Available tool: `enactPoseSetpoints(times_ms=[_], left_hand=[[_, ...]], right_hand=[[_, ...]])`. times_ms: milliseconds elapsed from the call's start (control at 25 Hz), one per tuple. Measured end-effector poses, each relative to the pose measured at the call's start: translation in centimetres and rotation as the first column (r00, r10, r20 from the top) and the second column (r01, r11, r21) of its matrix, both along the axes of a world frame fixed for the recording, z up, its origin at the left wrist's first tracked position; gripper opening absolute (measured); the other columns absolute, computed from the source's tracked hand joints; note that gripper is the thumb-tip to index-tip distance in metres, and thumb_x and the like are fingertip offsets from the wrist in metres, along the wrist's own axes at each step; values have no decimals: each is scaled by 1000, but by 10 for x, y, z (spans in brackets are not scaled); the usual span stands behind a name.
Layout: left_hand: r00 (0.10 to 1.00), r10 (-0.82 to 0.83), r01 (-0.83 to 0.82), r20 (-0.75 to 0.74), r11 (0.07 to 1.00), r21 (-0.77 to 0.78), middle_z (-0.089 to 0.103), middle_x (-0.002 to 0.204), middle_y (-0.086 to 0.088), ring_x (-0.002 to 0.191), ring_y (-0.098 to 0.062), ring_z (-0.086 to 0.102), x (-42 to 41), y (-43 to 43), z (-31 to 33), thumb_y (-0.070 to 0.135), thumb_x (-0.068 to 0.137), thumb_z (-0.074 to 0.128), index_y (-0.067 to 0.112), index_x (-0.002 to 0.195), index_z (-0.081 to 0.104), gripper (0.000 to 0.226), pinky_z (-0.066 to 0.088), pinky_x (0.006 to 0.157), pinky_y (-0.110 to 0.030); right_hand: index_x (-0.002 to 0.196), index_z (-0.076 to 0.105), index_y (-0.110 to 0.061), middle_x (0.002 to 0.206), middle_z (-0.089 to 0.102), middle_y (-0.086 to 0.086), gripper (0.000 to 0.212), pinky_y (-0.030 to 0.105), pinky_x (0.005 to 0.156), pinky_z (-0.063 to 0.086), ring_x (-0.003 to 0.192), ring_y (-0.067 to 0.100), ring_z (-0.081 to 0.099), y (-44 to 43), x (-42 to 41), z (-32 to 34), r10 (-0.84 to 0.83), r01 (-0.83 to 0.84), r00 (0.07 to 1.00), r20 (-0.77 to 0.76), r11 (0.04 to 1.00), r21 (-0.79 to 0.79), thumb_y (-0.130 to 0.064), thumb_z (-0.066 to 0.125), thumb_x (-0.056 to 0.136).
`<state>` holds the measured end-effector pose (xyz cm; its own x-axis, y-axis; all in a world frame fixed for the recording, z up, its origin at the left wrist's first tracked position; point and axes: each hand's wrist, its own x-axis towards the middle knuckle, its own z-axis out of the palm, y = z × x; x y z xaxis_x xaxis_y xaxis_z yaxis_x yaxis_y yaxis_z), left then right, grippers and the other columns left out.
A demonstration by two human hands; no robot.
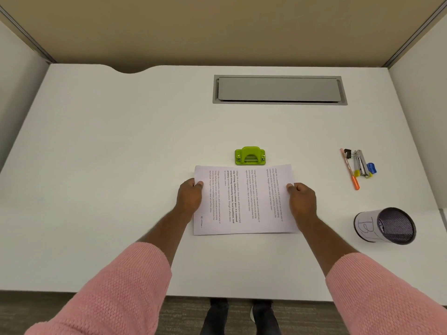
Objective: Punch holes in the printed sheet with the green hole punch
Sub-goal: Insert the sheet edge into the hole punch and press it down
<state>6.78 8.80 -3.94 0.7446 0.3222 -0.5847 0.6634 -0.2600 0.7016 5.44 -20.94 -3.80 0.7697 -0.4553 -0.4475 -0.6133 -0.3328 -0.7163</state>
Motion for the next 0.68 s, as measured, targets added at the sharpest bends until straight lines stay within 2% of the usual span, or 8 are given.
enactPoseSetpoints(times_ms=[120, 240, 440, 600, 680], left_hand=[[1000, -12, 11, 5, 1000, 18, 70, 98, -15, 85, -28, 61, 6, -1, -1, 21, 101, 48, 1, 93, 63, 27, 54, 83, -43], [1000, -24, 24, 2, 1000, 14, 70, 98, -13, 83, -28, 62, 13, -3, -3, 21, 102, 47, 7, 90, 64, 25, 53, 80, -38], [1000, -8, 8, -14, 1000, -1, 72, 103, -15, 87, -30, 64, 19, -5, -5, 20, 101, 48, 5, 97, 67, 25, 55, 88, -45], [1000, -10, 10, -10, 1000, 1, 71, 99, -16, 85, -30, 63, 22, -5, -5, 20, 100, 49, 4, 92, 65, 24, 54, 85, -43], [1000, -8, 8, -10, 1000, 11, 70, 100, -20, 85, -31, 62, 24, -5, -6, 20, 100, 49, -3, 95, 64, 28, 54, 86, -45]], right_hand=[[60, 34, -17, 59, 40, 1, 42, 31, 53, 28, 55, 18, 33, -2, 6, -1, -6, 6, 1000, 10, 1000, 1, -21, 56, 96], [58, 32, -18, 57, 37, -2, 44, 30, 51, 27, 53, 17, 32, -3, 13, -3, -6, 6, 1000, 6, 1000, -6, -21, 56, 95], [59, 29, -19, 57, 31, -3, 45, 30, 50, 24, 53, 16, 27, -6, 19, -4, 16, -16, 1000, -13, 999, -40, -21, 56, 95], [56, 31, -18, 53, 33, -6, 47, 29, 50, 26, 51, 16, 30, -6, 19, -7, -1, 0, 1000, -27, 999, -32, -21, 57, 95], [55, 35, -17, 52, 36, -7, 46, 28, 50, 28, 50, 15, 33, -6, 20, -7, -12, 11, 999, -32, 1000, -27, -22, 58, 95]])
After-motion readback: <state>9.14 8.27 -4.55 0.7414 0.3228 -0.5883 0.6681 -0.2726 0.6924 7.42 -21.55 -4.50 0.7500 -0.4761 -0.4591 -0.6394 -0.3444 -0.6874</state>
